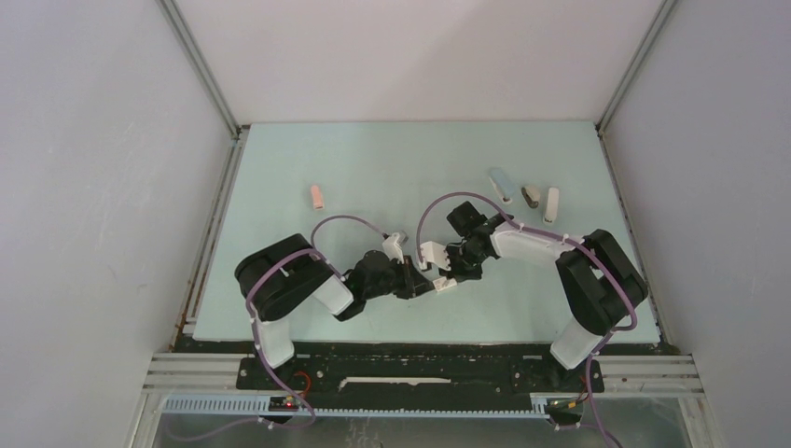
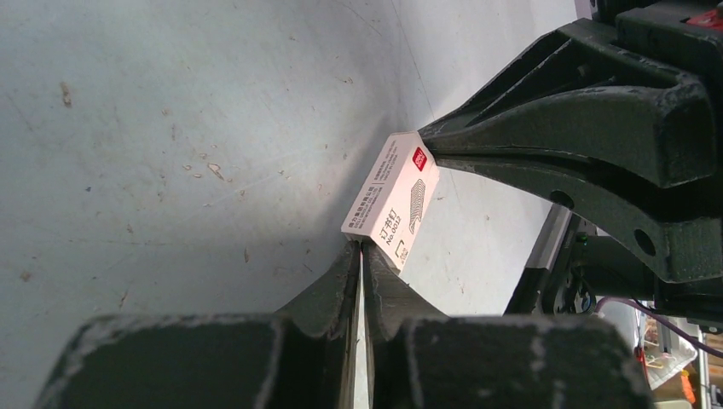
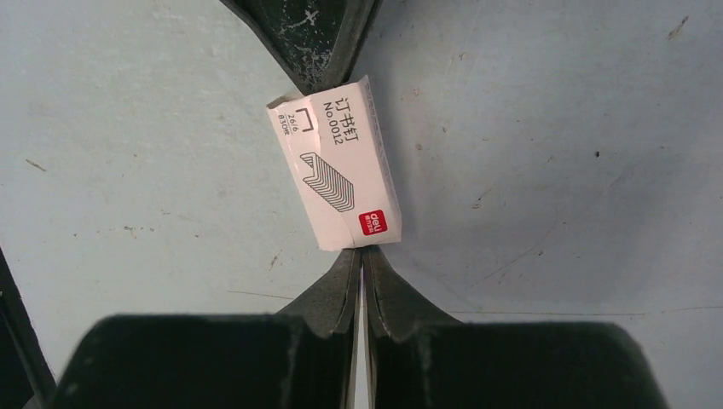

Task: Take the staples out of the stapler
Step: Close the staple box at the center of the board.

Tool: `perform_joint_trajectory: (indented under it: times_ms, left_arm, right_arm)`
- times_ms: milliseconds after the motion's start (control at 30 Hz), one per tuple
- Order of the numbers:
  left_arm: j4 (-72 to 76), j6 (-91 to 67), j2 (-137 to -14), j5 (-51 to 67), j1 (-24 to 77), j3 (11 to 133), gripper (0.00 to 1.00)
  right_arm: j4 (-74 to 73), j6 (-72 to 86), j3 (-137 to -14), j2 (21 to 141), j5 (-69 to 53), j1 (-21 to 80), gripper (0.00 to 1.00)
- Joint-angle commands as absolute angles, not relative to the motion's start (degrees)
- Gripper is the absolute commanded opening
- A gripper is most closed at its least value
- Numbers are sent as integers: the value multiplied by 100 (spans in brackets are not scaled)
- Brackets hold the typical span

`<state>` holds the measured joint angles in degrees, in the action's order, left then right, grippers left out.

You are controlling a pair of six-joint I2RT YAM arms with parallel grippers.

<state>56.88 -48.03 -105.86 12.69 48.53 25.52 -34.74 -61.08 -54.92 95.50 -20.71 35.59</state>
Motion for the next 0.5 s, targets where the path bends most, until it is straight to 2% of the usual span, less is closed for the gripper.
perform_joint_trajectory:
  times_ms: [0, 200, 300, 367, 467]
  left_arm:
    - [5392, -4660, -10700, 1196, 4877, 2618, 10]
    - [5234, -4490, -10241, 1038, 4777, 2212, 14]
    - [5010, -4299, -9782, 893, 4762, 1943, 16]
    - [4736, -4137, -9356, 719, 4750, 1771, 18]
    - [3994, -3797, -8435, 254, 4740, 1527, 19]
  right_arm:
    - [-3398, -5916, -5604, 9552, -2507, 3585, 12]
    - [-3446, -5886, -5605, 9321, -2469, 3072, 13]
    - [-3954, -6146, -5693, 9022, -2831, 2745, 19]
    - [-4294, -6335, -5787, 8820, -3040, 2558, 20]
    - [-4439, -6127, -5836, 8344, -2899, 2373, 27]
